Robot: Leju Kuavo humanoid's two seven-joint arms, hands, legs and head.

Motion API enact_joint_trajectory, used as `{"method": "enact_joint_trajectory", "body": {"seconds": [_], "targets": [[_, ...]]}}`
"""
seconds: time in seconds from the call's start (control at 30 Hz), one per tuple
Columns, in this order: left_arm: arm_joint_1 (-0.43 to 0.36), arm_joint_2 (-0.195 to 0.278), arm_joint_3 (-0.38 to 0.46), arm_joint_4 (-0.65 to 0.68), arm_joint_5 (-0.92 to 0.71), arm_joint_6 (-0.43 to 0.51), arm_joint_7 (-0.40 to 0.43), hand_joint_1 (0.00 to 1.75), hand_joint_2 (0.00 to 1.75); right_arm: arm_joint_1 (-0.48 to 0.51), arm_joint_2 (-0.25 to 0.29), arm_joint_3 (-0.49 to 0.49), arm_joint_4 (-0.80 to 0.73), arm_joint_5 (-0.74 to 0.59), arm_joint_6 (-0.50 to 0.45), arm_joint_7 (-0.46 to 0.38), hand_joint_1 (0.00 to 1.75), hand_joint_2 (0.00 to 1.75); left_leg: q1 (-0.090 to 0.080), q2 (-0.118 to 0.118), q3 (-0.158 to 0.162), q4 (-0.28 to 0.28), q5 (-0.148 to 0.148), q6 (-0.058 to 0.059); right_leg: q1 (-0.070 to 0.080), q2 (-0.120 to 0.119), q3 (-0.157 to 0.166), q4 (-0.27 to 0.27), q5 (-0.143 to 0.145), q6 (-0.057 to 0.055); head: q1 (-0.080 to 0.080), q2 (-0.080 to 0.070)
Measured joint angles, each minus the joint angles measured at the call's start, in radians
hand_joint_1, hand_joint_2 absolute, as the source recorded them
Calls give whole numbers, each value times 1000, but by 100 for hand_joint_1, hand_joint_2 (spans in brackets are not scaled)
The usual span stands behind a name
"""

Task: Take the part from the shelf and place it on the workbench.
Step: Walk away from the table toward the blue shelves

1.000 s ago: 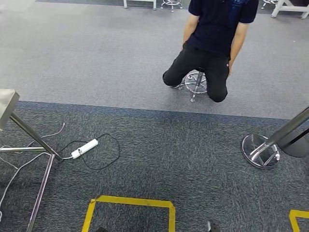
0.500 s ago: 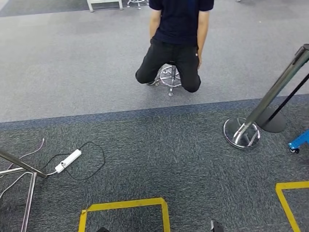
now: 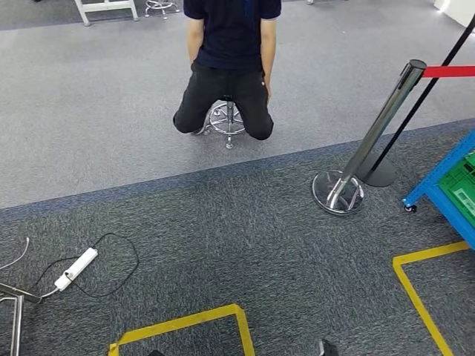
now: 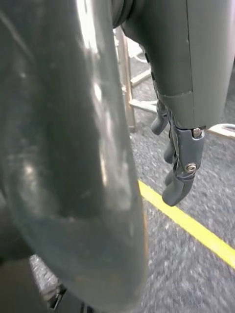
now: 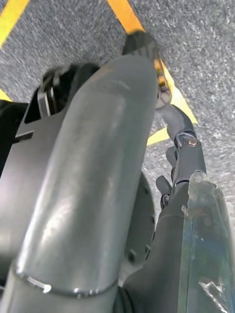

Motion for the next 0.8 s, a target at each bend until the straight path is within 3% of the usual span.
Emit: {"method": "enact_joint_trajectory", "body": {"seconds": [0.07,0.1,0.13,0.17,0.27,0.33,0.4,0.47,0.53,0.57,0.6,0.63,0.67,0.7,0.77,0.8], "targets": [[4,1,0,0,0,0,0,0,0,-2,0,0,0,0,0,0,0,0,-5,26,0,0,-2,5,0,-35,-66,139,-65,4,3,0],[6,1,0,0,0,0,0,0,0,-1,0,1,0,0,1,0,0,0,-7,38,1,0,-3,6,0,-40,-86,182,-77,4,3,0],[7,2,0,0,0,0,0,0,0,1,0,1,0,0,0,0,0,0,-8,50,2,1,-4,6,0,-42,-86,186,-70,4,3,0],[7,2,0,0,0,0,0,0,0,3,0,1,0,0,0,0,0,0,-8,61,3,1,-5,5,0,-46,-65,149,-46,3,3,0],[6,1,0,0,0,0,0,0,0,1,0,1,0,0,-1,0,0,0,-12,88,13,2,-14,-6,3,-92,49,-51,34,-3,2,0],[6,2,-1,0,0,0,0,0,0,-1,0,1,0,0,0,-1,0,0,-15,102,18,2,-18,-16,8,-101,72,-92,42,-10,1,0],[3,1,-1,0,0,0,0,0,0,0,0,1,0,0,0,-1,0,0,-11,113,23,0,-20,-28,9,-80,72,-95,46,-23,1,0],[2,0,-2,0,0,0,0,0,0,0,0,1,0,0,-1,-1,0,0,-7,86,12,33,-48,-38,5,-59,73,-101,51,-36,-2,0],[4,0,-2,0,0,0,0,0,0,-2,0,1,0,0,-1,-2,0,0,-6,42,-40,145,-108,-43,2,-39,74,-103,53,-43,-7,0],[5,0,-2,0,0,0,0,0,0,-2,0,1,0,0,-1,-2,0,0,-6,30,-74,213,-136,-43,2,-28,74,-103,53,-45,-8,0],[7,0,-2,0,0,0,0,0,0,-2,0,1,0,0,0,-2,0,0,-6,25,-102,264,-149,-43,2,-15,74,-103,53,-46,-9,0],[8,0,-2,0,0,0,0,0,0,-1,0,1,0,0,0,-2,0,0,-6,22,-117,283,-143,-43,2,-2,74,-103,53,-47,-9,0],[9,0,-2,0,0,0,1,0,0,0,0,1,0,0,0,-2,0,0,-6,20,-112,263,-117,-42,2,12,74,-103,54,-46,-9,0],[9,0,-2,0,0,0,1,0,0,0,0,1,0,0,0,-2,0,0,-6,14,-90,209,-79,-40,1,25,75,-103,54,-44,-9,0],[8,0,-2,0,0,0,1,0,0,-2,0,1,0,0,1,-2,0,0,0,-25,-33,75,-15,-38,1,50,73,-100,55,-36,-8,0],[7,0,-2,0,-1,0,1,0,0,-2,0,1,0,-1,1,-2,0,0,2,-43,-13,30,-2,-38,1,61,70,-99,55,-30,-8,0]]}}
